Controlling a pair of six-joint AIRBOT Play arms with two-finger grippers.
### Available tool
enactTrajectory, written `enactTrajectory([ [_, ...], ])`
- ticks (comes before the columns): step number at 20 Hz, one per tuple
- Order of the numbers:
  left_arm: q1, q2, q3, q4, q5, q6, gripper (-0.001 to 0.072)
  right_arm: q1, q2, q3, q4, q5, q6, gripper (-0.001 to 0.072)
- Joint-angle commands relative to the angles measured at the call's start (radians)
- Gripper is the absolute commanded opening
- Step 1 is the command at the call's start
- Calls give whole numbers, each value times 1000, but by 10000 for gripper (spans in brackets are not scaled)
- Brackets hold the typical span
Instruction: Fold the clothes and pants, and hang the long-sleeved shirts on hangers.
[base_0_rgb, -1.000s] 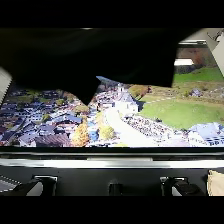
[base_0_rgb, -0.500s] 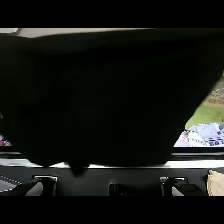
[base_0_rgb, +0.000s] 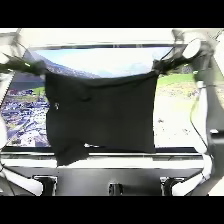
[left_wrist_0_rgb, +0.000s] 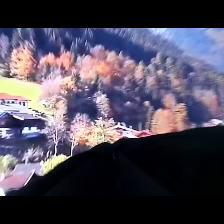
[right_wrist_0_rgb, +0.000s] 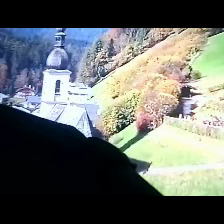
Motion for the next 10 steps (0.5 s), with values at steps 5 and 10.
enactTrajectory([
  [5, -15, -222, 30, -56, 79, 100, 18, -2, -180, 1, -18, -156, -50, 33],
  [10, 22, -127, 59, -56, -298, 76, 18, -2, -90, 1, -61, 142, 53, 33],
])
